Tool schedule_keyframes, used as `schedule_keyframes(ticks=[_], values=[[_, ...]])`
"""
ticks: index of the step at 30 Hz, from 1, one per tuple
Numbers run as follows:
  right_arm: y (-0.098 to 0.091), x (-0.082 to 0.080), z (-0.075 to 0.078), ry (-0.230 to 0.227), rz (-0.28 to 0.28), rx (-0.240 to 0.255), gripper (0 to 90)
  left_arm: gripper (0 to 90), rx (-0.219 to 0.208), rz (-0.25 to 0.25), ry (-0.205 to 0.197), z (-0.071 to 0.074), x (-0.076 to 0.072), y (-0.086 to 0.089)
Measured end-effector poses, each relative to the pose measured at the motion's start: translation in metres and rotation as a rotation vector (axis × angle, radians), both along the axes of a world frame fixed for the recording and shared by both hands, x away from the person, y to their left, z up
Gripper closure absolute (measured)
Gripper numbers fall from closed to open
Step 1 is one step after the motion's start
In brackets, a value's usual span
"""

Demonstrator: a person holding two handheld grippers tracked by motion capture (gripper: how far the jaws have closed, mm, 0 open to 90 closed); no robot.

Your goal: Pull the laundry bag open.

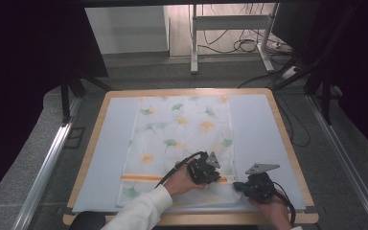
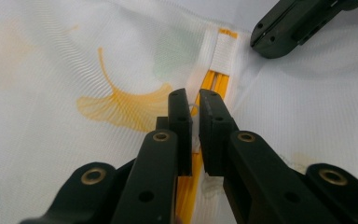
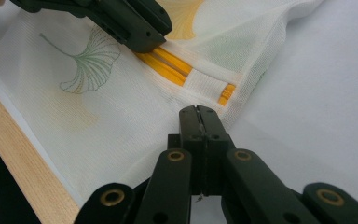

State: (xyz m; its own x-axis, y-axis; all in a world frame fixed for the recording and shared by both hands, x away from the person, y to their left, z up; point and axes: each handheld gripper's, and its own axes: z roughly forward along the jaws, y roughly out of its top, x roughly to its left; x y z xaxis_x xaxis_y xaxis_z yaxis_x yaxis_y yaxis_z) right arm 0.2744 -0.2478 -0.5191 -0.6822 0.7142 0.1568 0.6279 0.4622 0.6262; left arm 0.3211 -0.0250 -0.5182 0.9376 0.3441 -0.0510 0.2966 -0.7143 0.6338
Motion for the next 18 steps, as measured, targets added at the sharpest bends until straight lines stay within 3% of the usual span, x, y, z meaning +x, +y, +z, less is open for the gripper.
schedule_keyframes(ticks=[8,9,15,18], values=[[0.0,0.0,0.0,-0.001,-0.001,0.0,89.3,84.9,0.0,0.018,0.005,0.0,-0.001,0.012],[0.0,0.0,0.0,0.0,-0.001,0.0,89.3,85.0,0.002,0.027,-0.009,0.0,0.0,0.015],[0.0,0.0,0.0,-0.001,-0.001,0.0,89.3,84.9,-0.018,0.043,0.029,-0.002,0.002,0.021],[-0.001,0.0,0.0,0.0,0.001,-0.001,89.3,85.0,-0.01,0.04,0.019,-0.002,0.0,0.02]])
